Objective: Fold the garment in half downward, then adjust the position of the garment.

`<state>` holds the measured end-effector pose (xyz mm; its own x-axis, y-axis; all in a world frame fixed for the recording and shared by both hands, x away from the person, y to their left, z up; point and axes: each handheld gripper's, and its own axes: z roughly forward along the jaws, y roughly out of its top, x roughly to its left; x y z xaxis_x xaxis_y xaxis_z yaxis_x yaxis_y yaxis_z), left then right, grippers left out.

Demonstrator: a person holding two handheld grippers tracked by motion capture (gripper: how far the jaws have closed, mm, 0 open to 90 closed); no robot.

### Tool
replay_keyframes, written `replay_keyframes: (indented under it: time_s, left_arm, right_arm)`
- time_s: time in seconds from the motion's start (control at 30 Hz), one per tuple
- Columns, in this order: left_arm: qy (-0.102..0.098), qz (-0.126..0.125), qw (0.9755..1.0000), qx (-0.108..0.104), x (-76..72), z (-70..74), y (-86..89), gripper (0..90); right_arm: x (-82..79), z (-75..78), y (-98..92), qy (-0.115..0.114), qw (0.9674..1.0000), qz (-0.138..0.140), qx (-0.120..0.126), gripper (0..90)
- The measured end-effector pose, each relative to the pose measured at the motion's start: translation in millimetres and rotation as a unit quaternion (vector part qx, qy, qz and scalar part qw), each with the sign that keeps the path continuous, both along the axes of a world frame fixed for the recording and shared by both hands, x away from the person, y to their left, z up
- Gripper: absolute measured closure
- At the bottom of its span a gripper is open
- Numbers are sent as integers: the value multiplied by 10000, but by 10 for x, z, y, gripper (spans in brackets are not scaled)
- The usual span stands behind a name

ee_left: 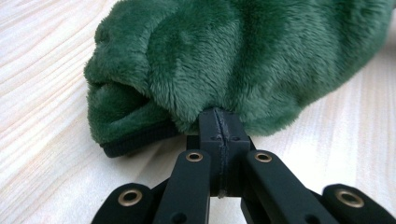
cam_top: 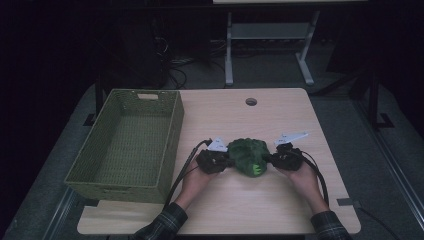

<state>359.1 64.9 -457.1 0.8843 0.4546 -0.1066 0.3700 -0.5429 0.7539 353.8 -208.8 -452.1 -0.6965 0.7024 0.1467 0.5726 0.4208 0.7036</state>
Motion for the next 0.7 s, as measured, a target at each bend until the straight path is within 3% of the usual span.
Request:
replay_keyframes:
  time_s: [0.17, 0.43, 0.7]
  left_arm:
    - [14, 48, 9999, 135, 92, -68, -24, 896]
    - [42, 165, 9998, 135, 177, -74, 23, 895]
    - [-37, 143, 9998, 121, 72, 118, 169, 895]
  right_arm:
    - [-63, 18, 24, 108, 9999, 123, 1, 900]
    - [-252, 23, 82, 181, 9990, 407, 1, 900]
    - [-338, 276, -38, -359, 9985, 336, 244, 900]
